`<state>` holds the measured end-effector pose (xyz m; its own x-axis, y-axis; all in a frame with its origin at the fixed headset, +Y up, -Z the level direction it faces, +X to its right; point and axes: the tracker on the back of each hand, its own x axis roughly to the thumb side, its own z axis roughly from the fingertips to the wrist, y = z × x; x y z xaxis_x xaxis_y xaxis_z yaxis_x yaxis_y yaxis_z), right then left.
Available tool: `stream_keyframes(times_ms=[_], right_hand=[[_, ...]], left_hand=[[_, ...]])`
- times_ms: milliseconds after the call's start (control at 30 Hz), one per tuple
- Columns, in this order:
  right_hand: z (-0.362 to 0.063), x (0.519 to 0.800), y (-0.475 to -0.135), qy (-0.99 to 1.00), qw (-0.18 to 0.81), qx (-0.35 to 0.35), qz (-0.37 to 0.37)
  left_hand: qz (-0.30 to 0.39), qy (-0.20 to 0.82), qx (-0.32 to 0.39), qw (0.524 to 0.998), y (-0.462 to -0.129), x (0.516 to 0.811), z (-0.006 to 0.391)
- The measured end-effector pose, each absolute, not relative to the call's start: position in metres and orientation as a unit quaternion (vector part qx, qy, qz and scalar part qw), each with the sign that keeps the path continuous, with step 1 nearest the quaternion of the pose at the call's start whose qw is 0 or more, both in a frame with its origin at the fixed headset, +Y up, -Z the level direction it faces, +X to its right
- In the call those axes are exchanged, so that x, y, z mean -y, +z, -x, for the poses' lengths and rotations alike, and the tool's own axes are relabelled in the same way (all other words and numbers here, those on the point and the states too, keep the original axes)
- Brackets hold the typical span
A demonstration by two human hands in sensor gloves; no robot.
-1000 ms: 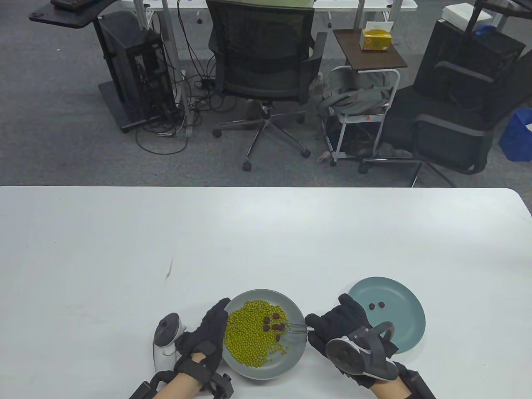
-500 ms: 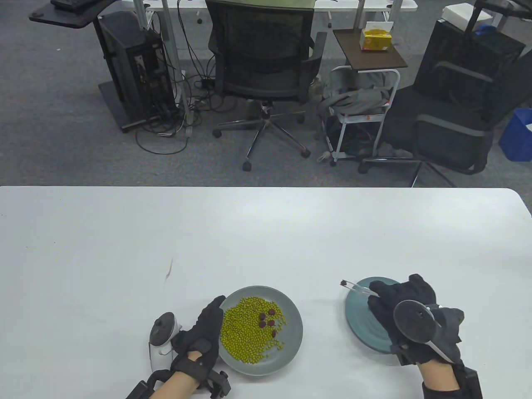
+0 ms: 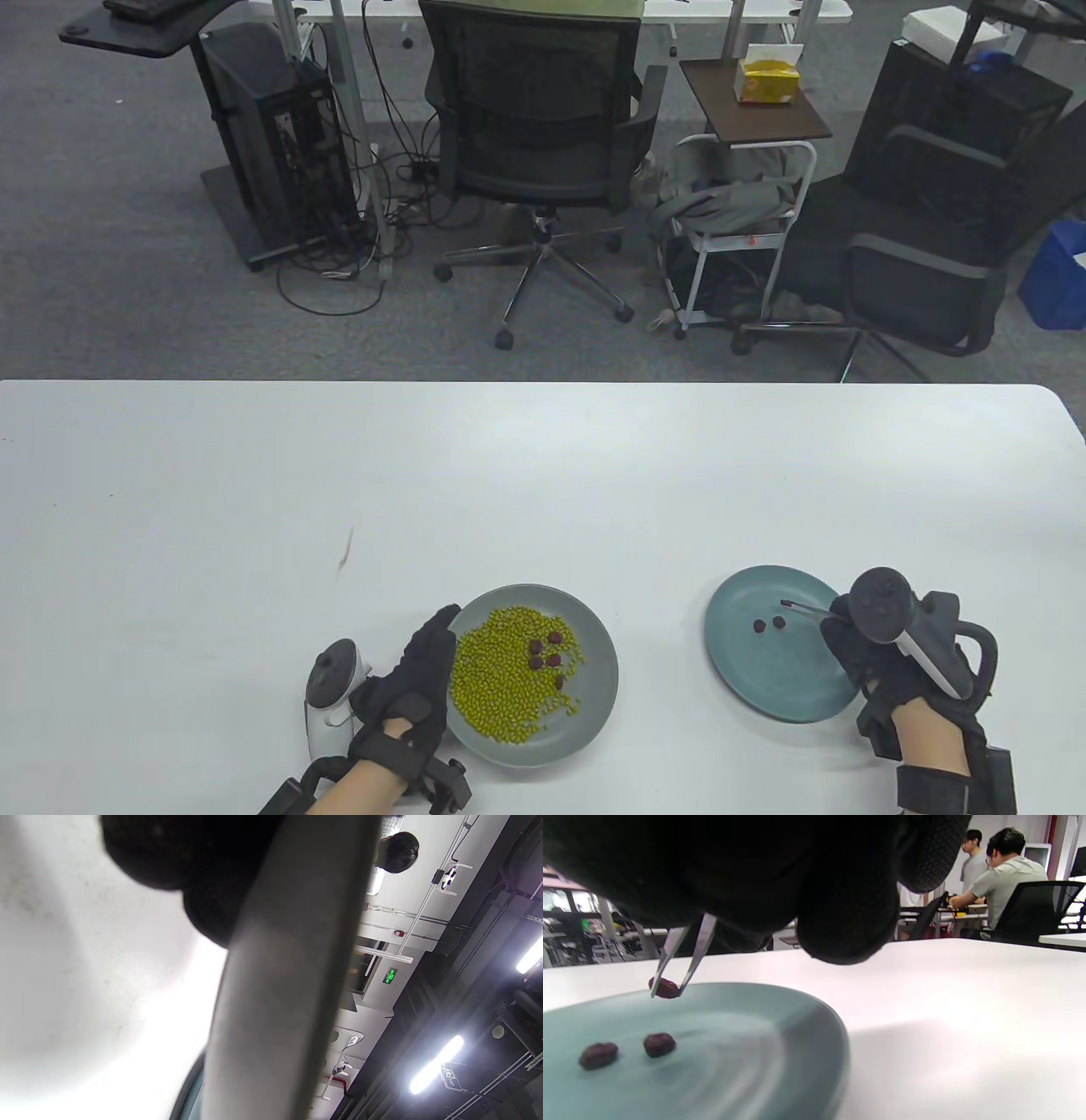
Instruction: Pick cranberries with tweezers into plate
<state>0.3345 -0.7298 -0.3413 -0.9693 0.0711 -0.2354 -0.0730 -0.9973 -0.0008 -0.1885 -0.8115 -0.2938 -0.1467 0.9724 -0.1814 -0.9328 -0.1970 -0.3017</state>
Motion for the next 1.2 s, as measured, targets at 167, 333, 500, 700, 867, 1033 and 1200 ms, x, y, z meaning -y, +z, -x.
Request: stream_keyframes(times_ms=[167, 333, 500, 700, 867, 1033, 1200], right_hand=[[-0.334, 0.731, -0.342, 0.991, 0.022, -0.035, 0.123], [-0.338, 0.733, -0.343, 0.987, 0.036, -0.059, 0.143], [-0.342, 0.73, -0.343, 0.986, 0.05, -0.028, 0.156], [-0.332, 0.714, -0.338, 0.983, 0.094, 0.073, 0.139], [-0.31, 0.713, -0.335, 0.981, 0.137, 0.097, 0.101], [-0.272, 0.719, -0.333, 0.985, 0.141, 0.098, 0.01], [-0.224, 0.717, -0.318, 0.979, 0.11, 0.148, -0.083]], left_hand=[[0.168, 0.755, 0.058, 0.632, -0.294, 0.812, 0.189], [0.165, 0.759, 0.056, 0.628, -0.294, 0.812, 0.189], [0.163, 0.758, 0.057, 0.629, -0.294, 0.812, 0.189], [0.166, 0.757, 0.059, 0.629, -0.294, 0.812, 0.189], [0.176, 0.762, 0.056, 0.621, -0.293, 0.813, 0.187], [0.18, 0.762, 0.057, 0.619, -0.293, 0.813, 0.186], [0.185, 0.762, 0.057, 0.618, -0.293, 0.814, 0.185]])
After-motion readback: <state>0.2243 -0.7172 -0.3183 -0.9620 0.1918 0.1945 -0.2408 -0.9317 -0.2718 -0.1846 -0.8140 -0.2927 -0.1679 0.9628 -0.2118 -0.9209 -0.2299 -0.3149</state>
